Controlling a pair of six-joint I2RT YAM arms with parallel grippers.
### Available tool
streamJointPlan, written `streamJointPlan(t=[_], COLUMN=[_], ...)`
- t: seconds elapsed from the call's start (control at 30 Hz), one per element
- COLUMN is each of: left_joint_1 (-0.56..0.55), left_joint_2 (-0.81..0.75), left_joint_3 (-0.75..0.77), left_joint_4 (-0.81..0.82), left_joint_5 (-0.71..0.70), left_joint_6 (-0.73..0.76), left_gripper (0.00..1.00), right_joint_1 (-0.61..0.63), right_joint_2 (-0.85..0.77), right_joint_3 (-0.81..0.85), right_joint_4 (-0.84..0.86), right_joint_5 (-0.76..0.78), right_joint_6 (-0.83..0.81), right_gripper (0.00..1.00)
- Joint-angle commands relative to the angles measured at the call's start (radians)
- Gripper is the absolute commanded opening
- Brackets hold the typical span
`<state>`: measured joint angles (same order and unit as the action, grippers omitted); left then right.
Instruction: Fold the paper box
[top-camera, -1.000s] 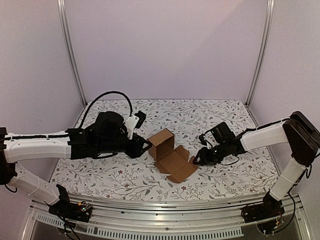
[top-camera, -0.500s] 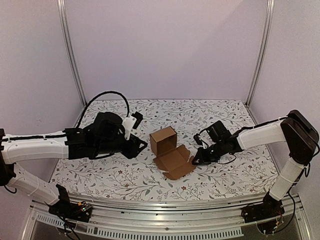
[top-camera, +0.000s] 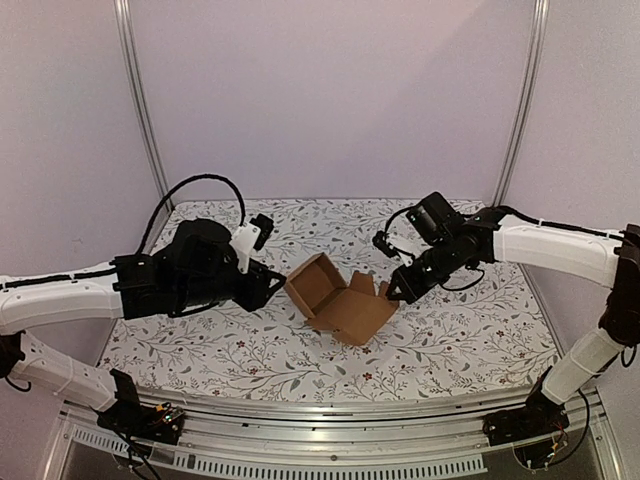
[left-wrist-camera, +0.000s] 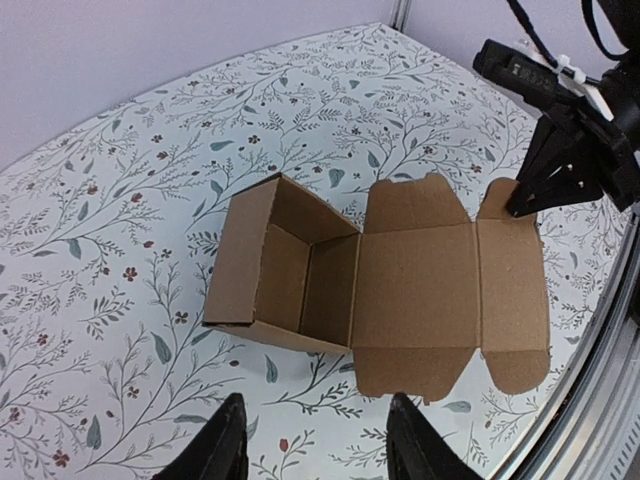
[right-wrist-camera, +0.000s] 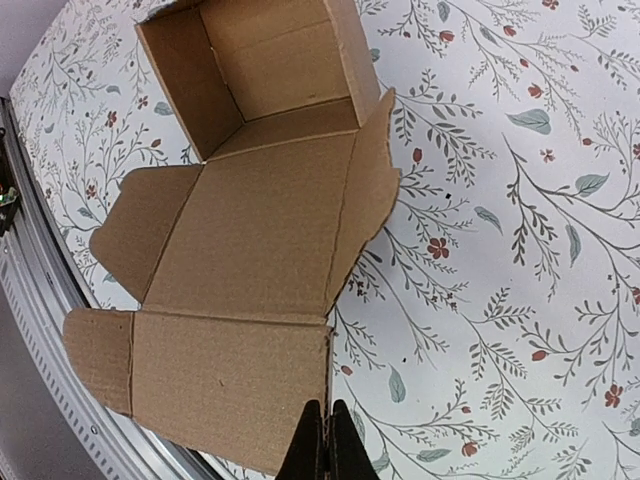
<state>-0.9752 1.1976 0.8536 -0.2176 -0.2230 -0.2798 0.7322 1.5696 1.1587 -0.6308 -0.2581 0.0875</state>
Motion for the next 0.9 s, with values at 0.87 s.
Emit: streamJointPlan(t=[0.87], left_joint_1=[-0.001], left_joint_2=[0.315], left_joint_3=[0.178], left_joint_4=[0.168], left_joint_5=[0.291], left_joint_6=[0.010], left_gripper=[0.46], right_joint_1=[0.295], right_joint_2=[0.126], right_joint_3=[0.644], right_joint_4=[-0.982], right_joint_5=[0.591], right_joint_6=[-0.690], right_gripper=[0.00])
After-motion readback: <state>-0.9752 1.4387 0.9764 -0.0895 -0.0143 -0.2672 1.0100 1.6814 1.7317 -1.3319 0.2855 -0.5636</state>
